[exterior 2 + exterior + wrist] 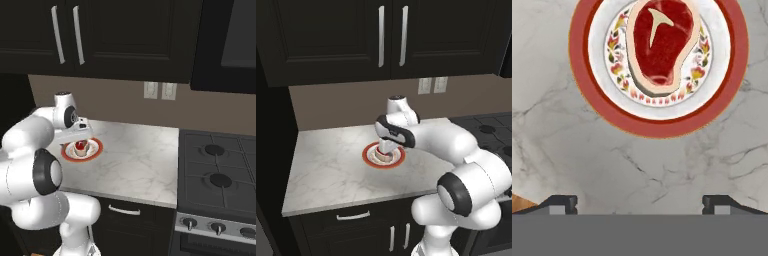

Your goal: Place the steak on the counter behind the older steak on the same shelf of the fridge to maintain FIFO order. Close the fridge door when finished.

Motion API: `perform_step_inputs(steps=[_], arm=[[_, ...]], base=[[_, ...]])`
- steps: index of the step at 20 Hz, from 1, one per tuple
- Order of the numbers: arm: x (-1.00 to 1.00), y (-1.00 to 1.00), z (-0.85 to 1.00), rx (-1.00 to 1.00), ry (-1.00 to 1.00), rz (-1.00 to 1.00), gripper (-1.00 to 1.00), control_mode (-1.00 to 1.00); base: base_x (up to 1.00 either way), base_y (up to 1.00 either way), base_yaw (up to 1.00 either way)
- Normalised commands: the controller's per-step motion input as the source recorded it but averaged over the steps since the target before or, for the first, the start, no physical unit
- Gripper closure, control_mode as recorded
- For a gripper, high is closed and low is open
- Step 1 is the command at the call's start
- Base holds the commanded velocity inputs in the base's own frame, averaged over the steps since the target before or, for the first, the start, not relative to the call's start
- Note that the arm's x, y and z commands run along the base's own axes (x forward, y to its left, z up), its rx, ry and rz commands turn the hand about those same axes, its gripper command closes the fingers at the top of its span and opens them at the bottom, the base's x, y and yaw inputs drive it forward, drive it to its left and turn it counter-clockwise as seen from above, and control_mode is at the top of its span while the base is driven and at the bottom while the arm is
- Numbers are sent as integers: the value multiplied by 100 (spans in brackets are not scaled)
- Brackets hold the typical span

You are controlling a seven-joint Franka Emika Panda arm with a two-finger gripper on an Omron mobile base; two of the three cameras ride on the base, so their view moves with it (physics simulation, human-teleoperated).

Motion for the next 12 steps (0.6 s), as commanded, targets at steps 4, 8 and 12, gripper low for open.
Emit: perform_step_inputs(steps=[4, 8, 12], arm=[[43, 6, -31, 0, 14, 0, -100, -100], [39, 7, -37, 0, 13, 0, -100, -100], [28, 17, -27, 0, 6, 0, -100, -100]], base=[[0, 0, 0], [0, 0, 0], [0, 0, 0]])
